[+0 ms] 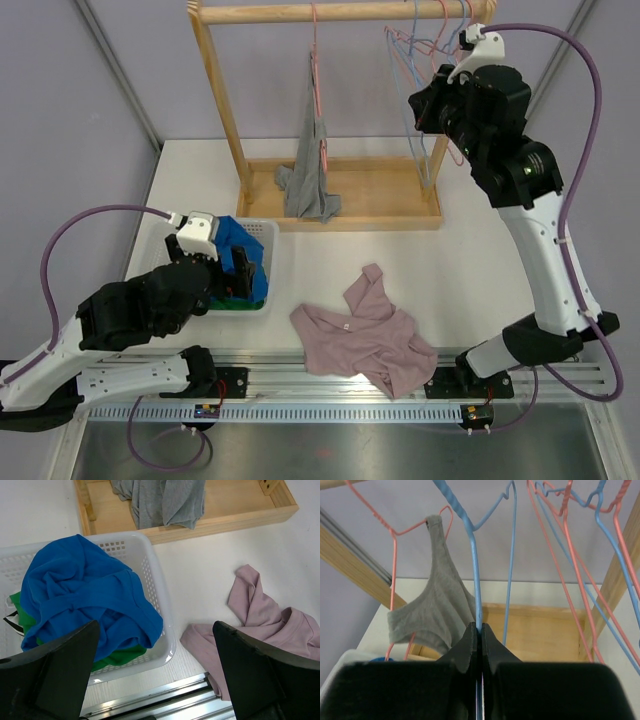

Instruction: Remove the tank top from the hanger

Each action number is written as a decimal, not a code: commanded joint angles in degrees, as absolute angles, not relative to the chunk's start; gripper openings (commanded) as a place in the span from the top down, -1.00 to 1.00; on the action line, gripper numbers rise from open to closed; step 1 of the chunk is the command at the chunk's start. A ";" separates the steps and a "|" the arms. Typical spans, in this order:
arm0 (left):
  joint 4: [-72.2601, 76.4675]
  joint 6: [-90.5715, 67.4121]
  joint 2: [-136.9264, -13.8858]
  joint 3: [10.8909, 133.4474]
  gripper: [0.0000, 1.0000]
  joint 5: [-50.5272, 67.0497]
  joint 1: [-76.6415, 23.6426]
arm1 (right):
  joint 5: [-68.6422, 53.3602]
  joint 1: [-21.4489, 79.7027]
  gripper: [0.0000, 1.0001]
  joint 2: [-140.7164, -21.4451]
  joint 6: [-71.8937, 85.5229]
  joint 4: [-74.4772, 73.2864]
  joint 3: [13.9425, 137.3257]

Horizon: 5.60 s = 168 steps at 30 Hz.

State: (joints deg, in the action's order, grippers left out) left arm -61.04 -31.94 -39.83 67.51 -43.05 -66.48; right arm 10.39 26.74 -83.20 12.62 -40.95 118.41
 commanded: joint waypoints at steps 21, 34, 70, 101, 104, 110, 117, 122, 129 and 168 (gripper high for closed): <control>-43.95 -31.90 -45.17 60.92 -0.98 -31.82 -66.53 | -2.02 16.08 0.28 -89.48 20.30 -35.07 119.45; -29.11 -32.87 -57.38 54.93 -0.98 -27.51 -69.52 | -19.94 16.00 -0.99 -62.45 23.81 -33.93 96.82; -25.21 -41.57 -103.11 67.33 0.87 -22.84 -79.80 | -18.81 16.00 -0.99 -18.90 20.04 -57.04 76.82; -63.90 -27.78 -58.79 86.14 1.00 -39.56 -28.15 | -21.09 16.08 -0.99 -17.14 21.97 -52.12 73.74; -61.35 -26.19 -60.38 83.15 1.00 -32.98 -16.38 | -21.71 16.08 -0.99 -17.22 22.50 -50.55 73.30; -55.46 -25.67 -65.63 73.24 0.98 -24.10 -4.84 | -25.40 16.08 -0.99 -20.91 21.71 -48.08 73.39; -52.29 -25.49 -74.96 64.26 0.97 -18.65 -1.76 | -28.83 16.00 -0.99 -24.78 26.01 -34.47 72.51; -52.21 -24.70 -72.69 64.07 0.46 -15.30 0.00 | -35.13 16.08 -0.99 -34.06 29.09 -28.74 77.76; -56.68 -23.99 -65.23 69.78 -0.98 -13.89 2.02 | -34.81 16.00 -0.99 -52.01 28.83 -32.95 93.15; -45.53 -20.74 -21.71 49.92 -0.98 13.97 1.41 | 24.61 40.25 -0.08 -120.58 -2.63 -36.39 155.74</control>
